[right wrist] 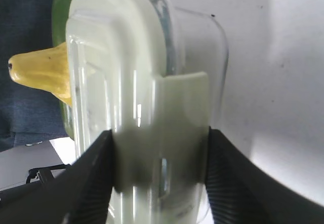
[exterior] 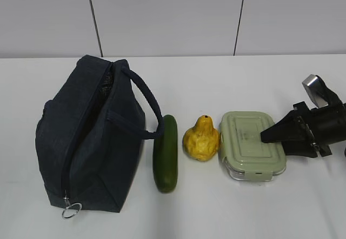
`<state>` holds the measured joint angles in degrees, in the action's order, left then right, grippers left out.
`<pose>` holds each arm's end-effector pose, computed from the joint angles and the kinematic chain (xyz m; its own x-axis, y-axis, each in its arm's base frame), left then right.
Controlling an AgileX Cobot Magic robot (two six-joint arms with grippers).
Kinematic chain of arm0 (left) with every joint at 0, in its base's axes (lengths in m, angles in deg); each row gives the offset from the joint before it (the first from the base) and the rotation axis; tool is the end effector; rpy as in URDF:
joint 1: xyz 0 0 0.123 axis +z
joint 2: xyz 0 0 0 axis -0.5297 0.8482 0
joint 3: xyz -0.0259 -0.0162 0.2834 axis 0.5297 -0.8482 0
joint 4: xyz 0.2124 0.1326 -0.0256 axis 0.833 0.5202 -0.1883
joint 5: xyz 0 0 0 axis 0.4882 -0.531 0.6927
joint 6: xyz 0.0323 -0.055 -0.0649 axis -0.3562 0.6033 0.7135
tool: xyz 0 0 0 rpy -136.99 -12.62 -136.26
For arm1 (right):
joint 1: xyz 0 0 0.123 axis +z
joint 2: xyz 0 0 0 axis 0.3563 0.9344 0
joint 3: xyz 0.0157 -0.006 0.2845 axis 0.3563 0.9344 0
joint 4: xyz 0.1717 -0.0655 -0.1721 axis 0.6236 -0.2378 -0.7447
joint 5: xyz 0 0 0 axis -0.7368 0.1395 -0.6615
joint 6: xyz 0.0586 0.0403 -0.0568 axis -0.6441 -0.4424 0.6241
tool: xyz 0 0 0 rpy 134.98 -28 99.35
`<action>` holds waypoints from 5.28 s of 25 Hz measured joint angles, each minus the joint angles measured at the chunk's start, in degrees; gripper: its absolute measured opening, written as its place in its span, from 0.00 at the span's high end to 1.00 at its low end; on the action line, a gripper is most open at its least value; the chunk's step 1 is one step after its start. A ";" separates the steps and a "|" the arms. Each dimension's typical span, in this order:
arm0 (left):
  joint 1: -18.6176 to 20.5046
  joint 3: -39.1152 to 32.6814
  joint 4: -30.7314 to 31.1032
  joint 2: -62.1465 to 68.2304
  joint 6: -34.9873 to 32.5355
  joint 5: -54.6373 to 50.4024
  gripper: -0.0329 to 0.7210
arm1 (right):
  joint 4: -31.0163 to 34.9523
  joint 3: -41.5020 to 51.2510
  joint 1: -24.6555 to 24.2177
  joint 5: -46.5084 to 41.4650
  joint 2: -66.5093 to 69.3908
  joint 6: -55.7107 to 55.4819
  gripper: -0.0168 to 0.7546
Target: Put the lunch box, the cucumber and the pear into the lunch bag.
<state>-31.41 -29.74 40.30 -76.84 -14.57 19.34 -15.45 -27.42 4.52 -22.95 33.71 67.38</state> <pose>-0.0133 -0.0067 0.2816 -0.4599 0.0484 -0.8866 0.0777 0.9969 0.0141 0.3410 -0.0221 0.1074 -0.9747 0.1216 -0.1876 -0.0803 0.5928 0.8013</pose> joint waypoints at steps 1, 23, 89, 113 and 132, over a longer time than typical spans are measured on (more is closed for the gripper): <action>0.00 0.00 0.00 0.00 0.00 0.00 0.64 | 0.00 0.00 0.00 0.00 0.00 0.00 0.47; 0.00 0.00 0.00 0.00 0.00 0.00 0.64 | -0.11 0.00 0.00 -0.59 0.03 0.08 0.47; -9.51 31.48 -30.82 87.55 -19.35 13.13 0.64 | 0.32 0.00 0.00 -1.13 0.26 1.23 0.48; -10.61 39.02 -27.15 85.25 -12.38 11.17 0.96 | 0.41 0.00 0.00 -1.13 0.26 1.23 0.48; -20.40 39.43 -17.96 87.05 -3.14 16.87 0.96 | 1.85 0.00 0.00 -1.46 0.26 2.87 0.48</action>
<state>-51.81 9.69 22.34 10.21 -17.71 36.21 -13.60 -27.42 4.52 -24.41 33.97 70.25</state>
